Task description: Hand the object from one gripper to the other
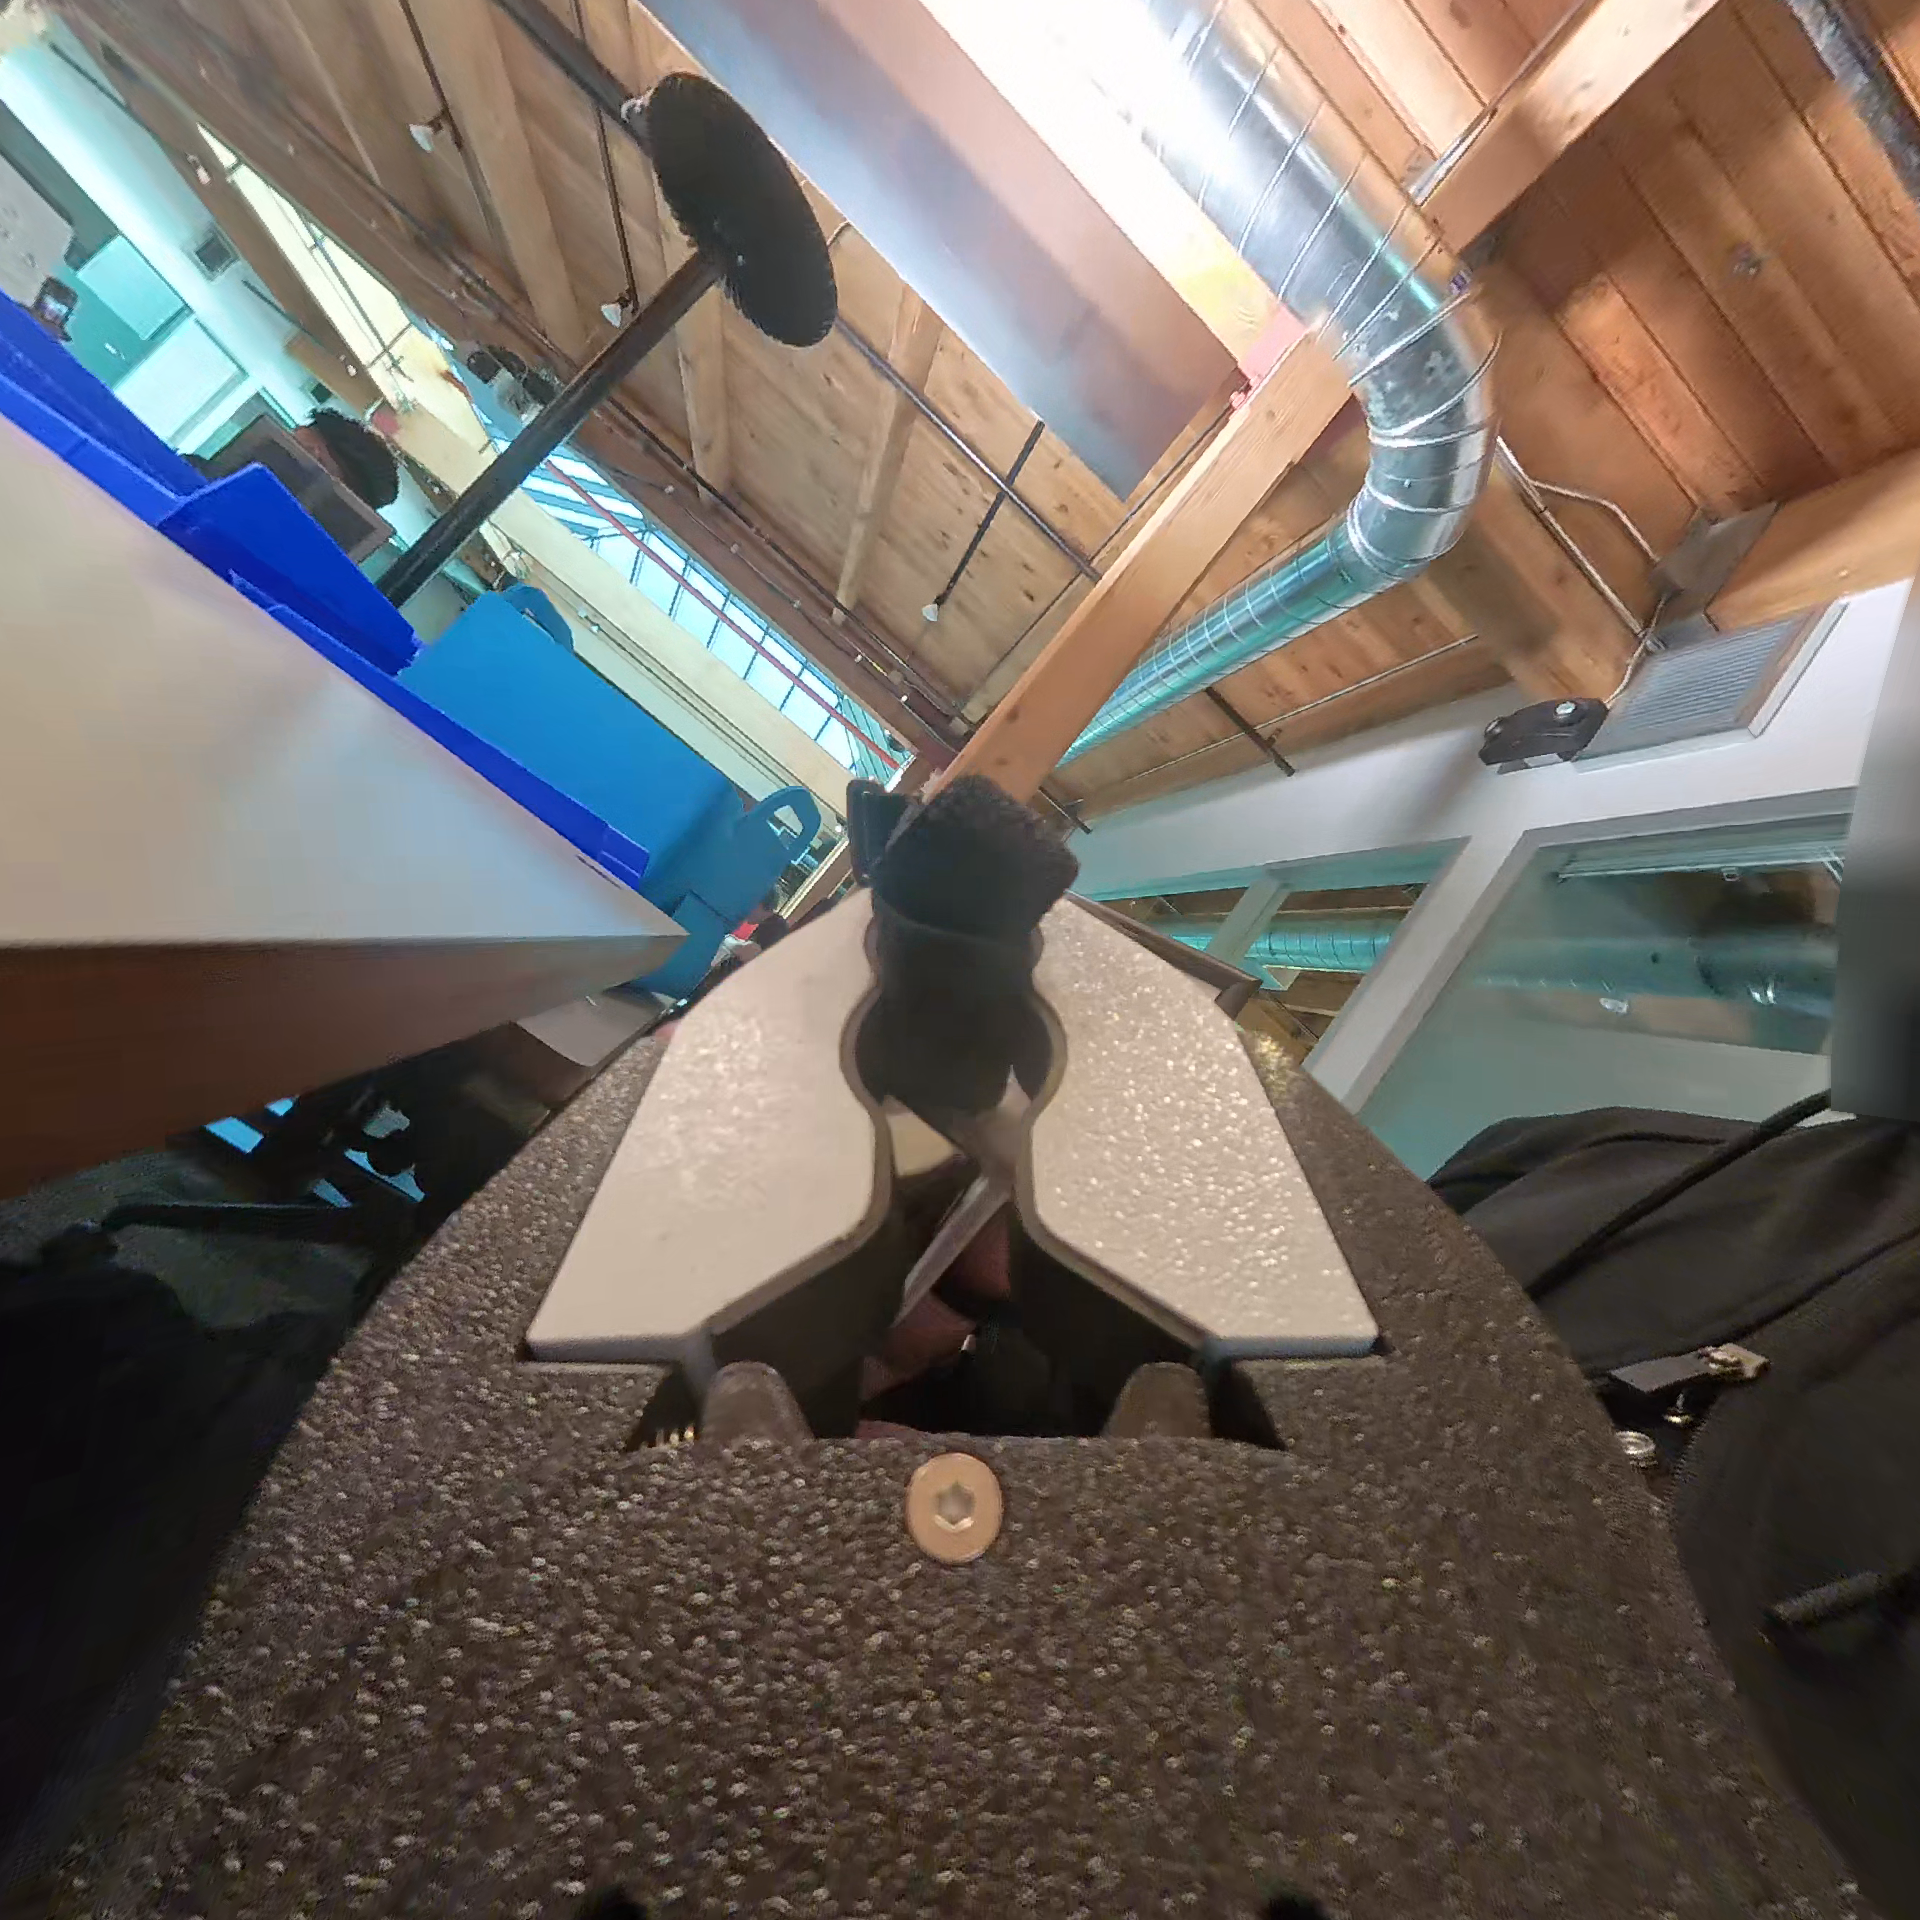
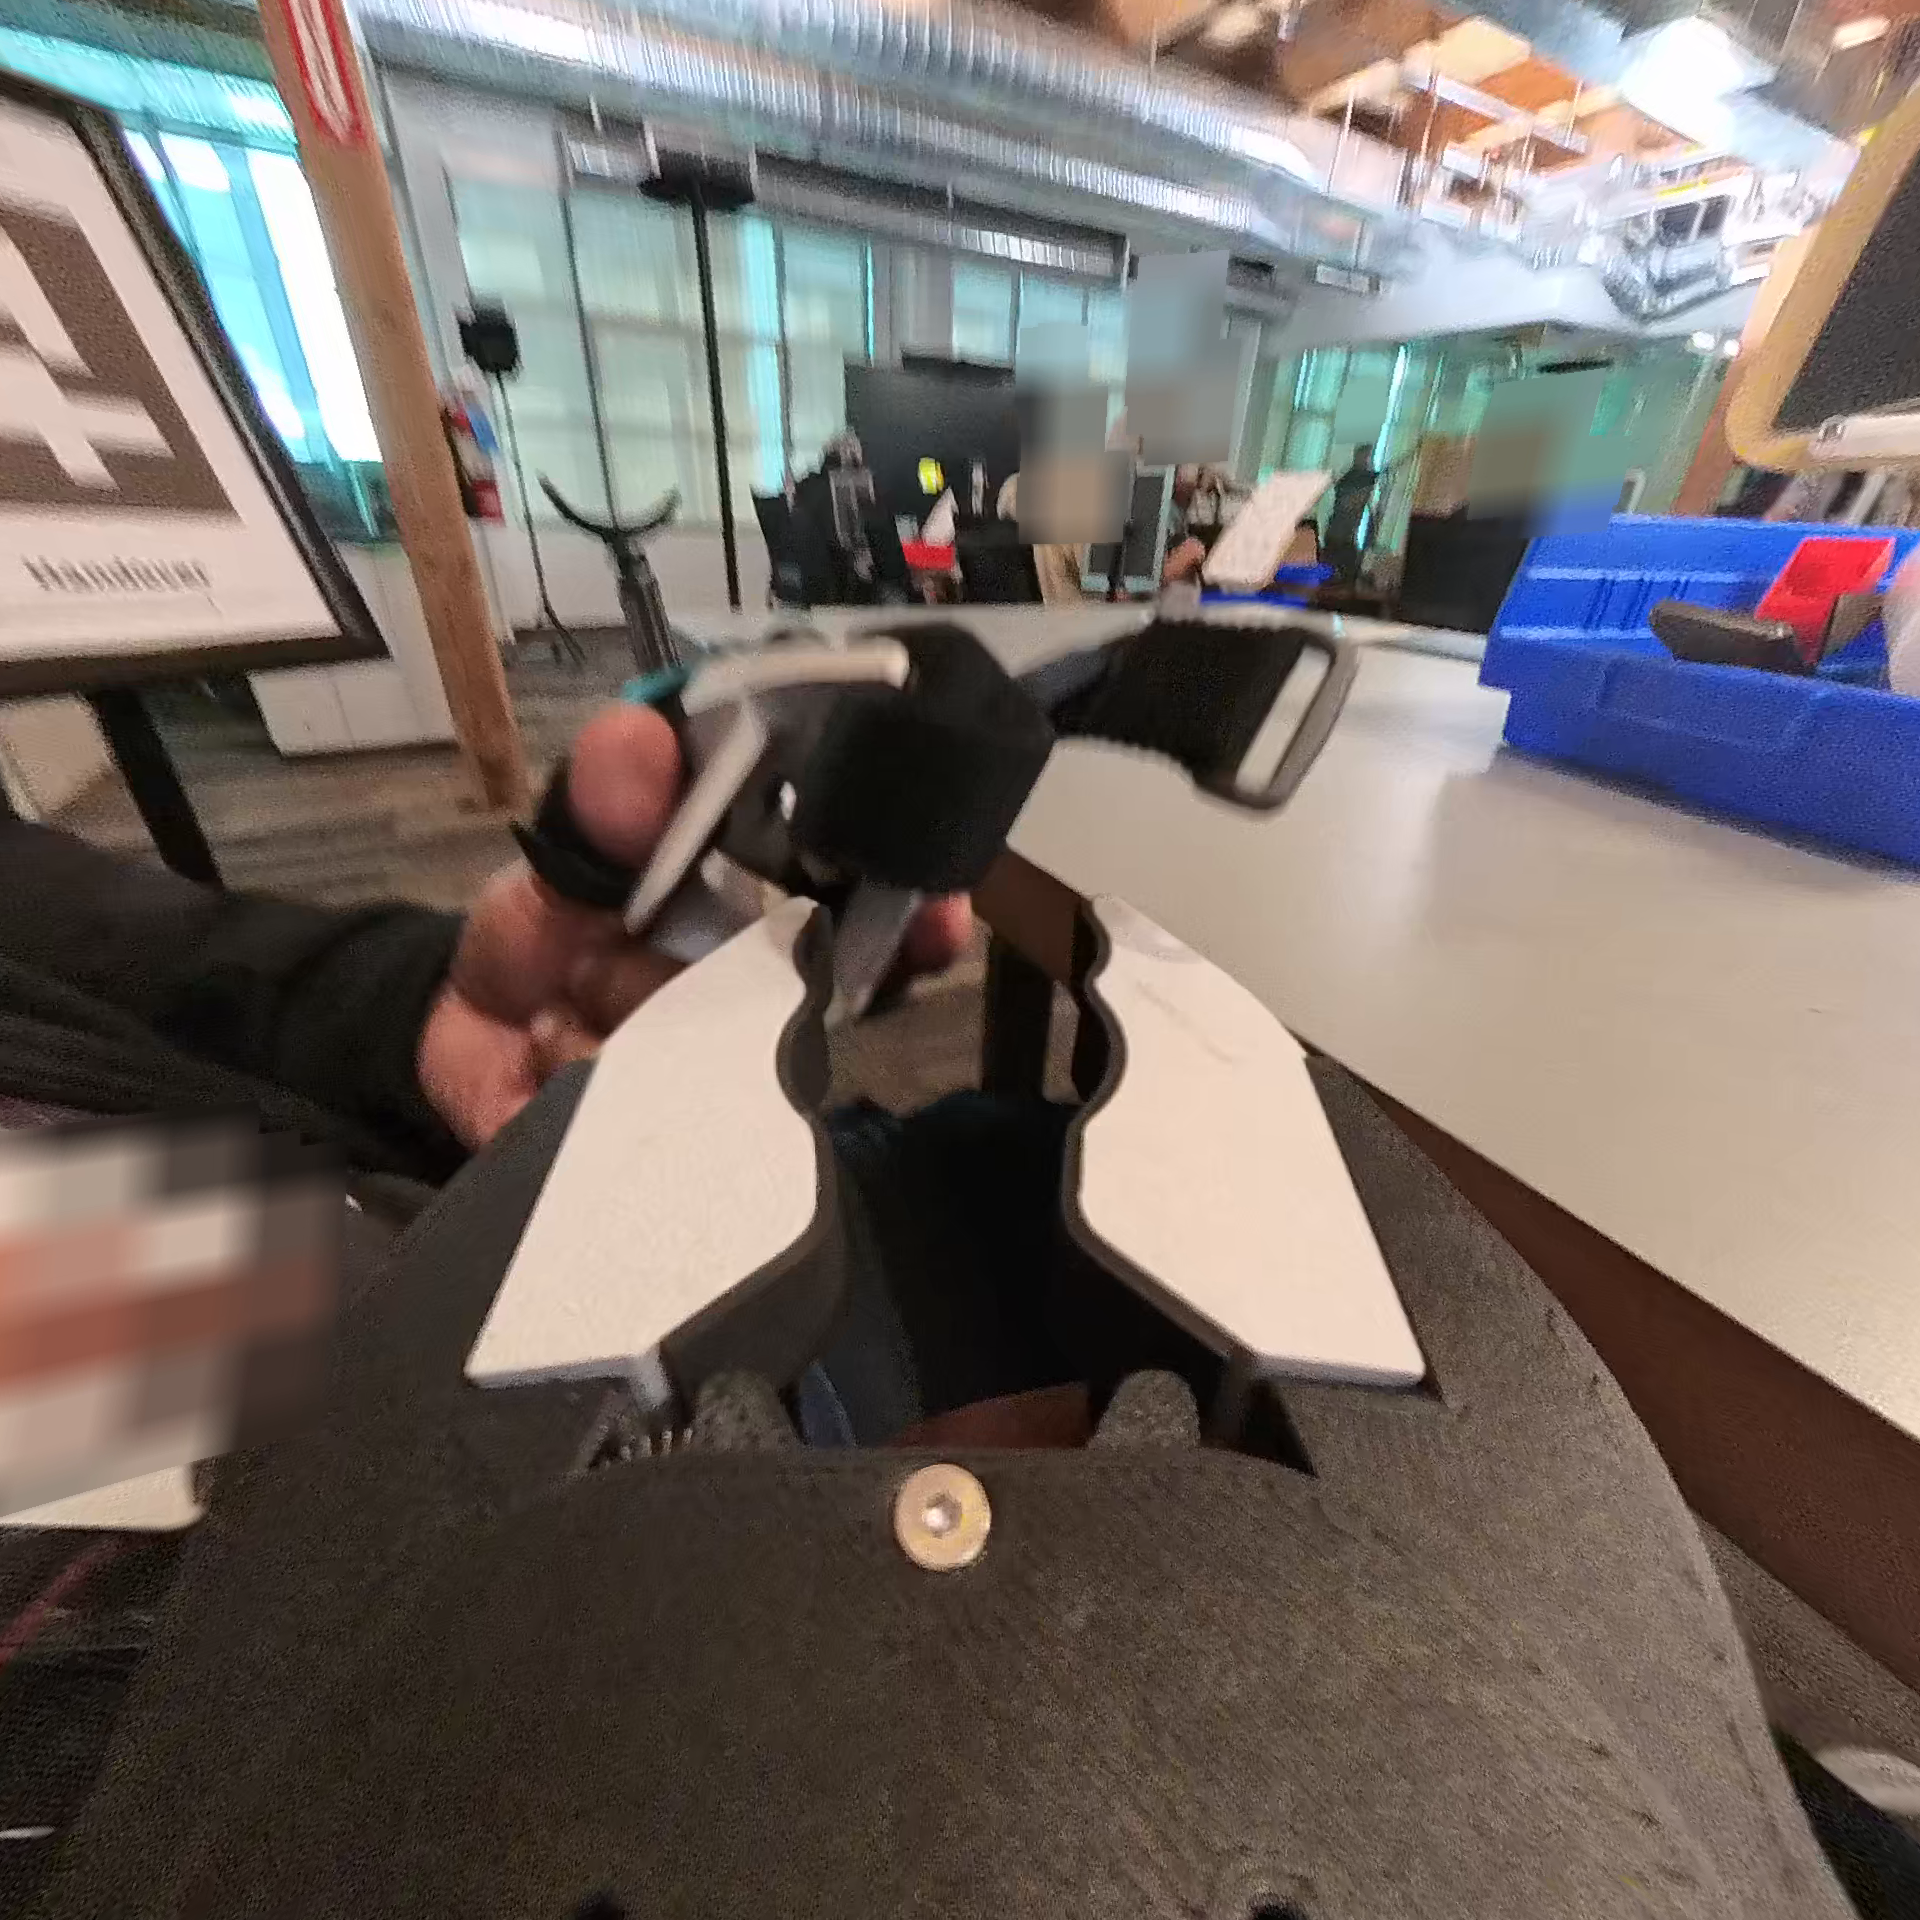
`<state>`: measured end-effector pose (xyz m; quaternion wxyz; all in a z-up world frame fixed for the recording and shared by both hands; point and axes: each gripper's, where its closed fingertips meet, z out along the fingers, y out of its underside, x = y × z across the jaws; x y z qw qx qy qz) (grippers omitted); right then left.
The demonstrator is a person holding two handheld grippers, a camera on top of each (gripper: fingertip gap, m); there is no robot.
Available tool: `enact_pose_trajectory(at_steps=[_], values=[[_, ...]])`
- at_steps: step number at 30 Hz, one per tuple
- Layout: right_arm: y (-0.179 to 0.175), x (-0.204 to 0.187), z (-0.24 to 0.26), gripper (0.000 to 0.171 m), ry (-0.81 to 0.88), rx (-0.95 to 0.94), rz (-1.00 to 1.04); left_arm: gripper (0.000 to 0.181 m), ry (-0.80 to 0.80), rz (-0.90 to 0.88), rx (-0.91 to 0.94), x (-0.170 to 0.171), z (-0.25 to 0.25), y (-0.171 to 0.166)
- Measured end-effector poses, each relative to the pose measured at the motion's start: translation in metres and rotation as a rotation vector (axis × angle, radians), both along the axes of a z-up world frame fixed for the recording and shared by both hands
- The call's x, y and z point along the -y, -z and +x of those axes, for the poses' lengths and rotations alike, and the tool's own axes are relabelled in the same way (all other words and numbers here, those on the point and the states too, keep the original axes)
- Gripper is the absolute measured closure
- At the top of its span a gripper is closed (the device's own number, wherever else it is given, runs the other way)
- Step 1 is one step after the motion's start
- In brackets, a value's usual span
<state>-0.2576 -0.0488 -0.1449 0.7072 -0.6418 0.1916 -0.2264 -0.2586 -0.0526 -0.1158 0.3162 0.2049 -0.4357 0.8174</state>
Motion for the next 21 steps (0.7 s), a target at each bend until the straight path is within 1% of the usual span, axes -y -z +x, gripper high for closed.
enact_pose_trajectory(at_steps=[2,10,15,18,21], values=[[-0.008,0.003,-0.002,0.127,-0.022,-0.012,0.068,0.162,0.004,0.007,-0.018,0.004,-0.001,0.003],[-0.019,0.006,-0.008,0.127,-0.081,-0.039,0.182,0.162,0.007,0.031,-0.073,0.009,0.003,0.011],[-0.014,0.006,-0.003,0.127,-0.052,-0.047,0.159,0.162,0.005,0.020,-0.127,0.010,0.007,0.015],[-0.015,0.009,0.001,0.137,-0.012,-0.036,0.159,0.162,0.022,0.023,-0.130,0.012,0.005,0.016],[-0.016,0.015,0.005,0.150,0.021,-0.042,0.183,0.162,0.032,0.038,-0.108,0.014,0.001,0.016]])
